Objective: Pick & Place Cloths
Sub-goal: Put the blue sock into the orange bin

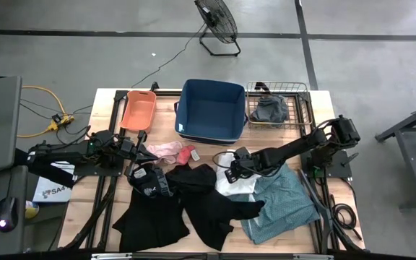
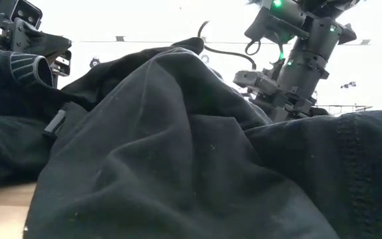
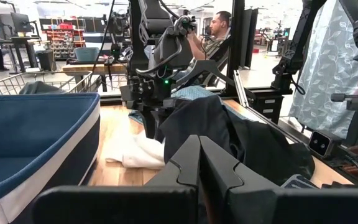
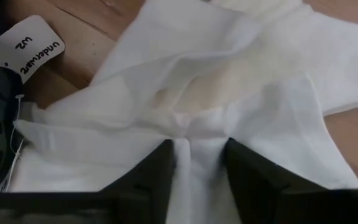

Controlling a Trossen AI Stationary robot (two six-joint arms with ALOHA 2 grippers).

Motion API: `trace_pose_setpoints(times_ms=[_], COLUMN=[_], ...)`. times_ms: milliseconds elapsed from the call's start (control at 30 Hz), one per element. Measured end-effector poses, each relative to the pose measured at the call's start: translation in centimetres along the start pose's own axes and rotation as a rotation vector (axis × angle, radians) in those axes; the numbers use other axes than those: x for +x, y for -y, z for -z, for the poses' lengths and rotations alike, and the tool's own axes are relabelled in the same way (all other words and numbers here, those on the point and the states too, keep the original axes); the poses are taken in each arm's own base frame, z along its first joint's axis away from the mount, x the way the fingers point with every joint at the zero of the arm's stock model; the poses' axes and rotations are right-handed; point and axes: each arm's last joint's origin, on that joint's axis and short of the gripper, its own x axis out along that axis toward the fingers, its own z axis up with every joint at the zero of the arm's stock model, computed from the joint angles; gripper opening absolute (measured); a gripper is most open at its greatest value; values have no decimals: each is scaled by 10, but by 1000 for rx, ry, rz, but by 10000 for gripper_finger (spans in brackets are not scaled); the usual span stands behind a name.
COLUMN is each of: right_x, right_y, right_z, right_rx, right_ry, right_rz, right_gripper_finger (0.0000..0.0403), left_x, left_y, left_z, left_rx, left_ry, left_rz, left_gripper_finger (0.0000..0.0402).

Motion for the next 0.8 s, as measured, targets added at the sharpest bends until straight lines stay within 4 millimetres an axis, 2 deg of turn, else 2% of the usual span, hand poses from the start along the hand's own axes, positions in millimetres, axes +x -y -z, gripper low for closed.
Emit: trace_pose_setpoints(times_ms=[267,467,600,800], right_x=[0,-5,-24,-70], right_y=[0,0,-5,-10], right_z=[0,-1,-3,-4], right_rx=[-1,1,-11,-60], right_ry=[2,14,77,217], right_rz=[1,-12,-64,-179], right_gripper_finger=[14,5,4,4], left_x=[0,0,0,0], left_y=[0,0,0,0], left_z=[0,0,0,0], left_rx=[0,0,0,0], left_ry=[0,0,0,0], left_rz=[0,0,0,0], left_gripper_finger=[1,1,1,1])
